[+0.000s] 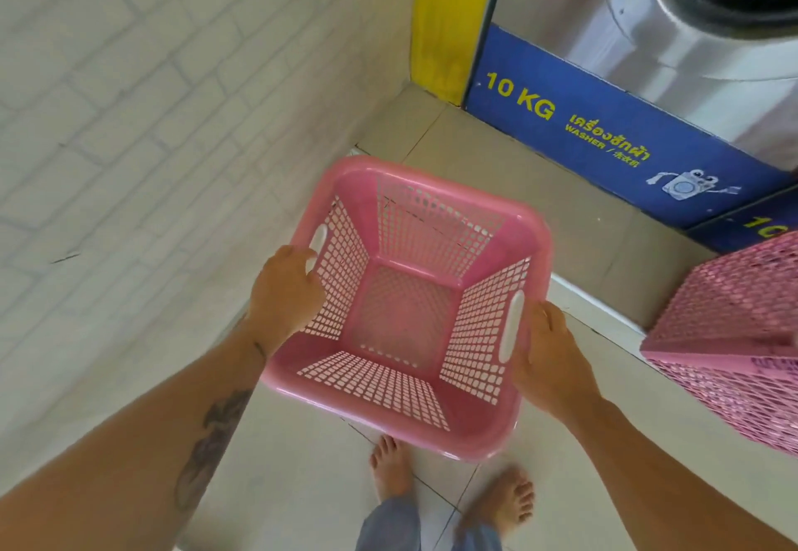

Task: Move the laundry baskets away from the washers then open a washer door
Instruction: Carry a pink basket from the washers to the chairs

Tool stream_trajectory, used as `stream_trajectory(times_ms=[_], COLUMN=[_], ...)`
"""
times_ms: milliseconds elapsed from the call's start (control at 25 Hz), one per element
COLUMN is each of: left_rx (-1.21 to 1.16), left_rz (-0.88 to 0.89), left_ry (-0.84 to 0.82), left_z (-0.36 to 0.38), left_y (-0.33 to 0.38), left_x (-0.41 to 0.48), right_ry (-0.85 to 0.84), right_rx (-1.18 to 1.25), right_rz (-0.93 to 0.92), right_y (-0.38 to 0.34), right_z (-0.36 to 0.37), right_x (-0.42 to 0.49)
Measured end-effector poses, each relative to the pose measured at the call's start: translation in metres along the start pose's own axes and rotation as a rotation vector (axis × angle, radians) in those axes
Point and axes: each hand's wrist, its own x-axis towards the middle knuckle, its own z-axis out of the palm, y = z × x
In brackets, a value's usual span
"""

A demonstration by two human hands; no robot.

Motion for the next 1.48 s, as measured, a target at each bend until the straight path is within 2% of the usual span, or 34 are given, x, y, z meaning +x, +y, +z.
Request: stream_trajectory(times_ms=[160, 240, 440, 640, 880, 1120, 1320, 1480], left_rx=[-0.294, -0.373, -0.39, -0.439, -0.38, -0.161, 0.005, 0.05], left_rz=[0.025, 0.082, 0.318, 0.376, 0.511, 0.608, 0.652, 0.689], left_ry=[-0.002, -0.057, -0.135, -0.143, -0.146, -0.099, -0.125, -0.084], left_z=[-0.018, -0.023, -0.025, 0.015, 0.108, 0.165, 0.205, 0.235], left_y=[0.078, 0.122, 0.236, 0.368, 0.499, 0.591, 0.619, 0.611], left_x=[-0.013, -0.022, -0.047, -0.094, -0.161, -0.167, -0.146, -0.14], right_ry=[-0.011, 0.04, 0.237, 0.407, 0.589, 0.618, 0.541, 0.457], right_rx=[0.1, 0.171, 0.268, 0.326, 0.361, 0.246, 0.052, 0.057], right_rz=[0.02, 0.055, 0.06, 0.083, 0.109, 0.203, 0.328, 0.355], right_y=[0.009, 0.023, 0.079, 0.166, 0.308, 0.448, 0.528, 0.557], right_z=[-0.048, -0.074, -0.137, -0.197, -0.263, -0.308, -0.311, -0.289], right_x=[-0.025, -0.043, -0.083, -0.117, -0.154, -0.161, -0.139, -0.129])
